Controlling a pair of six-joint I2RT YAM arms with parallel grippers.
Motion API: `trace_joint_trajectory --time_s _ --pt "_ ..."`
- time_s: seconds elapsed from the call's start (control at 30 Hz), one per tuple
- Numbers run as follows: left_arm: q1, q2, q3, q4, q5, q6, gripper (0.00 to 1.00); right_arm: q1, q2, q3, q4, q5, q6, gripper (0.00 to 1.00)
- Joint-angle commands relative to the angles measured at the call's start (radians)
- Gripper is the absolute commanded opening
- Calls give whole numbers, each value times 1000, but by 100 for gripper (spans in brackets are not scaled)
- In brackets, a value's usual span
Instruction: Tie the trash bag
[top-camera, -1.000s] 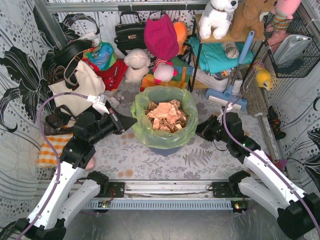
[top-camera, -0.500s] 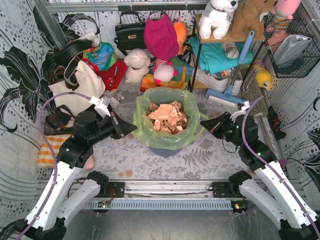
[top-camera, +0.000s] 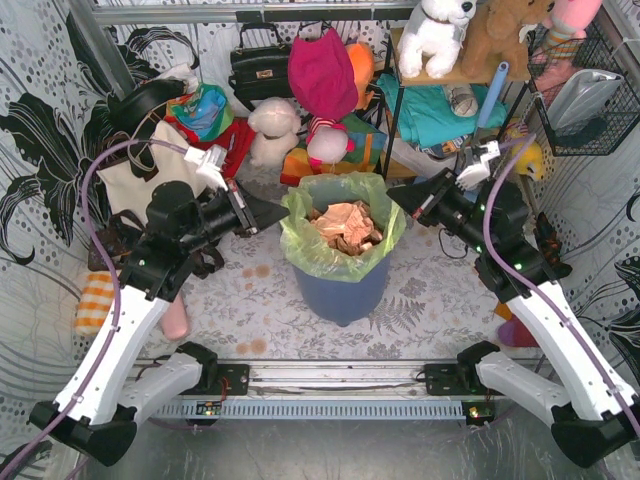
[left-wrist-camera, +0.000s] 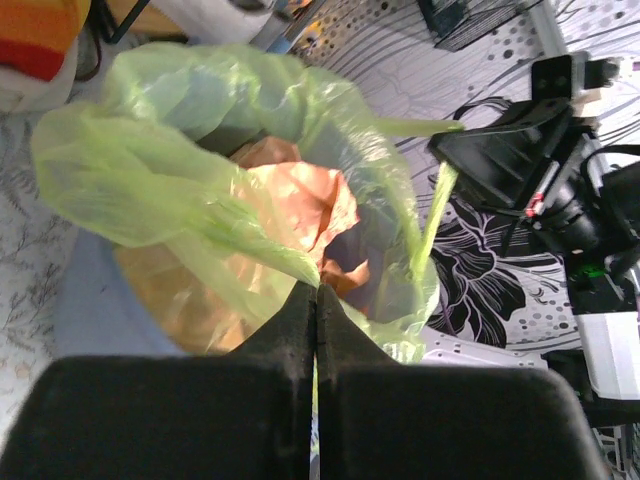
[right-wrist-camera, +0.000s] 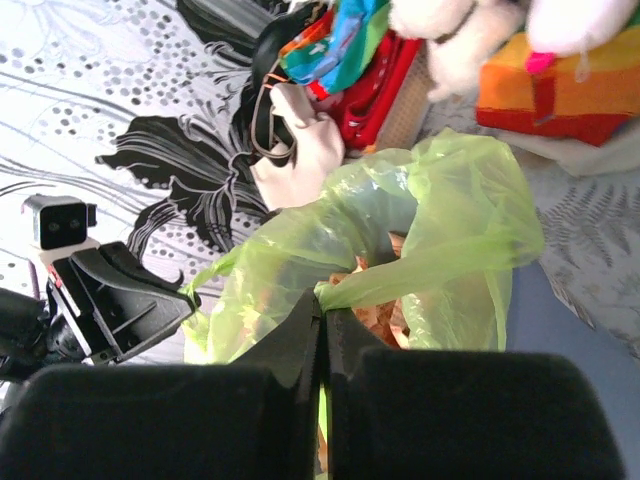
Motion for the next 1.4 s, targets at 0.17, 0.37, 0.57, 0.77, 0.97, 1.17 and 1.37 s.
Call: trace_joint_trajectory --time_s 0.17,0.37,0.57,0.77,0.97,1.17,1.37 --pt "3 -2 53 180 20 10 0 5 59 19 285 -182 -6 0" --pt "3 -77 -143 133 12 -22 0 5 -67 -196 194 -123 38 0" --pt "3 -172 -290 116 85 -38 0 6 -232 -339 41 18 98 0" --pt "3 -176 -279 167 183 -28 0 5 -296 -321 -88 112 72 0" --pt "3 -131 -208 211 228 -16 0 6 -339 -310 -116 159 76 0" --pt "2 -27 -104 362 295 -56 0 5 -322 -279 -39 126 47 0" --pt "2 78 36 428 264 -53 0 6 -214 -180 129 97 -16 0"
